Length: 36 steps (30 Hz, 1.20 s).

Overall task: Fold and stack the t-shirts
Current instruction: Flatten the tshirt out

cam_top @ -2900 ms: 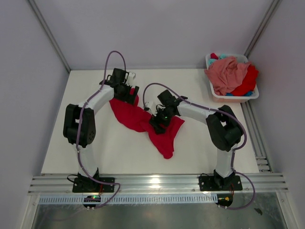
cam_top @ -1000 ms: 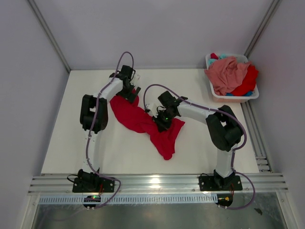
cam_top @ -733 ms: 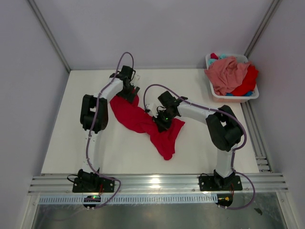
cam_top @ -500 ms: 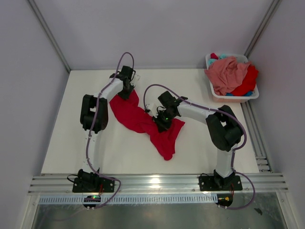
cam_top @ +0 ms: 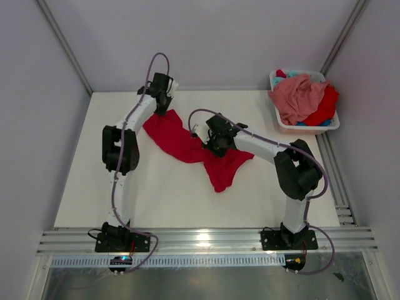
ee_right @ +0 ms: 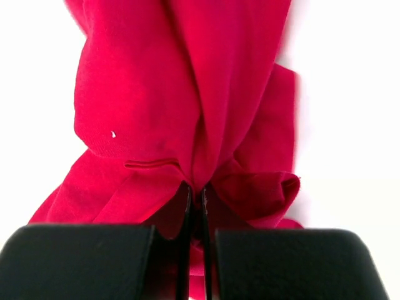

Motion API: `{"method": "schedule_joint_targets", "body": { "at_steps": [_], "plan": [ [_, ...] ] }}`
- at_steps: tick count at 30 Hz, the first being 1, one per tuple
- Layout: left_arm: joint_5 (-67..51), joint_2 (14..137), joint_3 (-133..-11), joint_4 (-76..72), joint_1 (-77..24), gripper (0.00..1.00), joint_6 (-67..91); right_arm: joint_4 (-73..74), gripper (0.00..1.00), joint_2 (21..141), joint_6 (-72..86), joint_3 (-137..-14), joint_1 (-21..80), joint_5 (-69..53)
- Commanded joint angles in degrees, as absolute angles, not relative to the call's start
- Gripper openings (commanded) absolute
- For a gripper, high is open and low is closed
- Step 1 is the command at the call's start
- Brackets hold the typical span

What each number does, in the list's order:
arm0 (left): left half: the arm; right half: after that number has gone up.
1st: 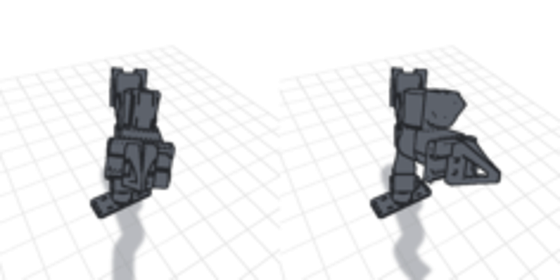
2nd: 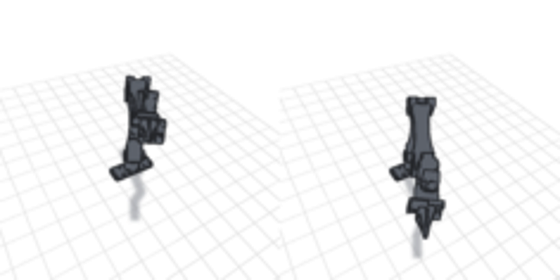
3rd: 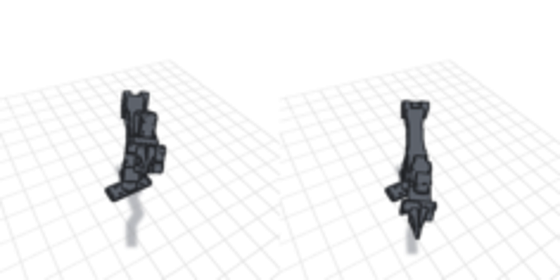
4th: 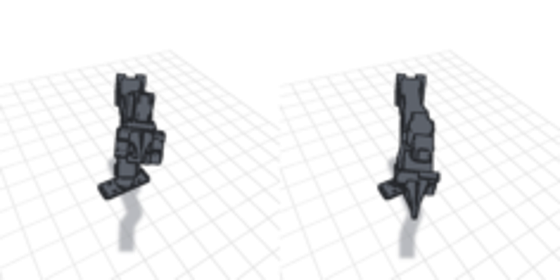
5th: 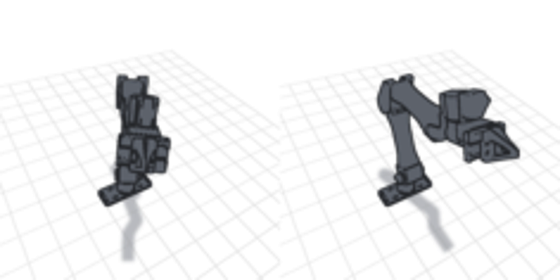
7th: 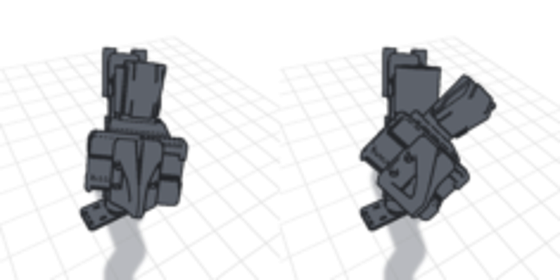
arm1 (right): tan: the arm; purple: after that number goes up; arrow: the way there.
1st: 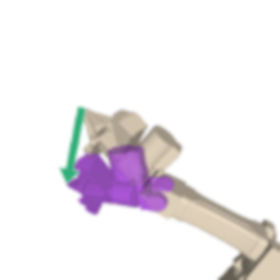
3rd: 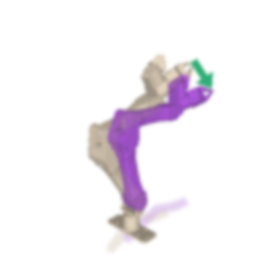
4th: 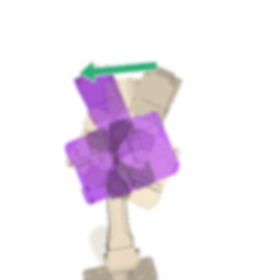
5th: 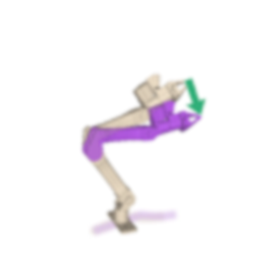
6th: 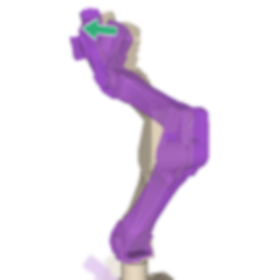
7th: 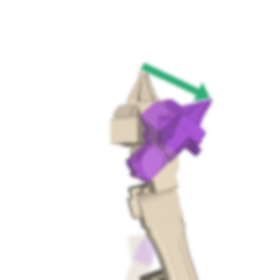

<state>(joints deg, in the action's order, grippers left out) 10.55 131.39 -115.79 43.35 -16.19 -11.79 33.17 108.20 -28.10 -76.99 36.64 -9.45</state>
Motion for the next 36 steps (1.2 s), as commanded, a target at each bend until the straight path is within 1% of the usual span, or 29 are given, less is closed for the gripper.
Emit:
{"method": "schedule_joint_targets", "body": {
  "at_steps": [1, 2, 4, 5, 7, 8, 9, 11, 14, 18, 21, 24, 25, 26, 27, 28, 29, 31, 32, 36],
  "plan": [
    [11.95, 126.21, -125.76, 43.85, -13.45, 0.00, -10.20, 22.26, 0.03, 103.98, -26.89, -80.07, 36.65, 10.86],
    [11.95, 125.69, -127.42, 44.03, -13.10, 0.00, -10.11, 20.06, 0.03, 103.71, -27.85, -79.55, 36.65, 17.68],
    [12.04, 123.58, -127.97, 43.42, -12.22, 0.00, -10.11, 14.52, 0.03, 102.84, -29.70, -78.49, 36.65, 22.39],
    [12.04, 122.79, -127.88, 43.24, -11.87, 0.00, -10.11, 12.67, 0.03, 102.66, -31.80, -78.05, 36.56, 26.85],
    [12.04, 120.51, -127.97, 42.54, -10.90, 0.00, -9.85, 8.02, 0.03, 102.48, -34.44, -78.13, 36.65, 30.83],
    [12.04, 119.80, -128.23, 42.19, -10.46, 0.00, -9.76, 5.82, 0.03, 102.48, -37.41, -78.05, 36.48, 35.11],
    [11.78, 119.19, -128.32, 42.19, -9.50, 0.00, -9.67, 2.41, 0.03, 102.39, -38.92, -78.13, 36.30, 36.20],
    [11.25, 117.60, -129.81, 42.10, -8.27, 0.00, -8.88, 1.58, 0.03, 102.30, -40.16, -80.85, 34.99, 36.91],
    [10.46, 117.07, -133.57, 44.11, -5.81, 0.00, -8.00, 5.79, 0.03, 103.09, -37.37, -88.83, 32.70, 35.51],
    [7.92, 114.70, -134.56, 45.44, -1.68, 0.00, -6.42, 15.17, 0.04, 103.36, -25.80, -99.38, 26.83, 30.26],
    [6.07, 111.72, -133.42, 45.96, 2.00, 0.00, -5.36, 18.36, 0.03, 101.35, -20.14, -100.20, 22.43, 25.42],
    [4.57, 109.08, -131.49, 48.15, 3.95, 0.00, -5.36, 22.21, 0.03, 98.80, -17.14, -97.84, 20.13, 18.30],
    [3.70, 108.20, -128.96, 48.69, 4.13, 0.00, -5.36, 23.80, 0.04, 98.09, -17.92, -96.95, 19.43, 12.45],
    [3.17, 107.15, -127.20, 49.04, 4.30, 0.00, -5.45, 27.21, 0.04, 97.48, -18.71, -95.81, 19.34, 9.70],
    [2.47, 104.35, -124.83, 49.13, 4.39, 0.00, -5.62, 28.38, 0.04, 96.60, -19.42, -94.41, 19.34, 8.02],
    [1.33, 102.76, -119.58, 48.61, 4.39, 0.00, -5.80, 29.43, 0.04, 94.59, -19.51, -90.83, 19.34, 6.52],
    [-3.38, 101.00, -117.18, 48.34, 4.48, 0.00, -6.06, 30.23, 0.04, 93.53, -19.77, -88.70, 19.34, 4.15],
    [-6.58, 96.96, -111.65, 49.56, 4.31, 0.00, -7.46, 32.77, 0.04, 90.55, -21.96, -83.51, 19.42, 1.25],
    [-8.16, 96.16, -110.49, 50.27, 4.39, 0.00, -7.47, 36.00, 0.04, 89.92, -22.76, -82.71, 19.34, -3.47],
    [-10.28, 94.48, -106.45, 52.56, 4.31, 0.00, -7.38, 40.43, 0.04, 87.46, -23.29, -79.55, 19.34, -9.48]
  ]
}}
